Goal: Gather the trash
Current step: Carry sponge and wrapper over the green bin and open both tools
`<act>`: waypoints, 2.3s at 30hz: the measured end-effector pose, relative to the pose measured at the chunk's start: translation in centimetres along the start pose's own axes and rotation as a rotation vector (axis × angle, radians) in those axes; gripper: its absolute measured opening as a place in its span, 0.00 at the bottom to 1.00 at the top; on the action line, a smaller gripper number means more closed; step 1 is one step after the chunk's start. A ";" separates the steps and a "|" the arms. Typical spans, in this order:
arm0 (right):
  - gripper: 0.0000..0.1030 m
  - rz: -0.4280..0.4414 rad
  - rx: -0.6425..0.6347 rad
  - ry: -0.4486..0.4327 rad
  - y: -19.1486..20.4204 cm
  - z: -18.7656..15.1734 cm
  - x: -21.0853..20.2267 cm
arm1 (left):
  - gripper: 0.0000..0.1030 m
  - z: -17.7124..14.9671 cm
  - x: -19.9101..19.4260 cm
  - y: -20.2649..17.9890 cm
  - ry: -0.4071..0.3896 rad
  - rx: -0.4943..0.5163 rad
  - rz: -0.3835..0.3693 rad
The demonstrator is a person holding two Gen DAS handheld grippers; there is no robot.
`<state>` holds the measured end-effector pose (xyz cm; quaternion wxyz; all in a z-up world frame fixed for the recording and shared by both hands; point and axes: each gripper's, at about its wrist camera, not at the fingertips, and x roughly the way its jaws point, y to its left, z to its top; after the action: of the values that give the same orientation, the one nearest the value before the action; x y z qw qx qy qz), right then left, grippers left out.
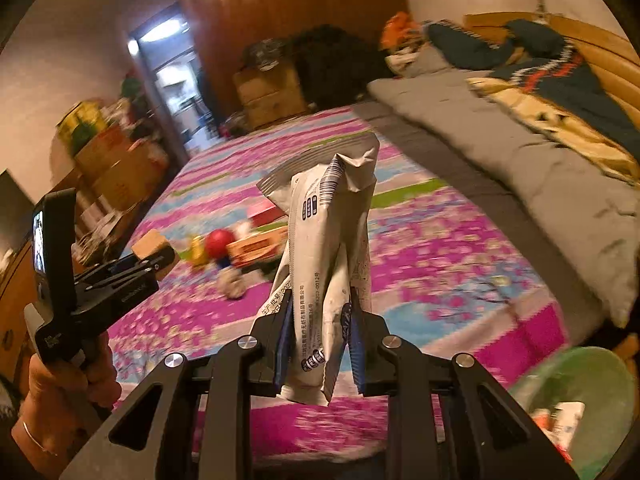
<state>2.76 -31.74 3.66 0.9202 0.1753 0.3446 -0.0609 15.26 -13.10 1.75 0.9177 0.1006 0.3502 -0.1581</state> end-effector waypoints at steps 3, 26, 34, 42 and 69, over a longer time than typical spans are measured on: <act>0.25 -0.067 0.035 -0.032 -3.4 -0.1 -2.5 | 0.39 0.9 -0.3 -3.9 -0.020 0.062 -0.048; 0.26 -0.508 0.243 -0.048 -21.5 -6.8 -17.2 | 0.39 0.8 -5.3 -30.4 -0.074 0.472 -0.439; 0.26 -0.591 0.326 0.001 -24.5 -10.2 -19.8 | 0.39 -2.3 -6.5 -36.0 -0.043 0.610 -0.543; 0.26 -0.607 0.417 0.059 -25.6 -13.1 -20.4 | 0.39 -5.3 -6.1 -38.6 0.053 0.683 -0.643; 0.26 -0.541 0.533 0.159 -26.1 -17.4 -17.0 | 0.40 -8.9 -4.4 -38.9 0.167 0.734 -0.667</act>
<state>-26.81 -49.89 -4.75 0.7635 0.3151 0.4210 -0.3749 -7.32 -45.69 -4.69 0.6902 0.3115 0.3570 -0.5470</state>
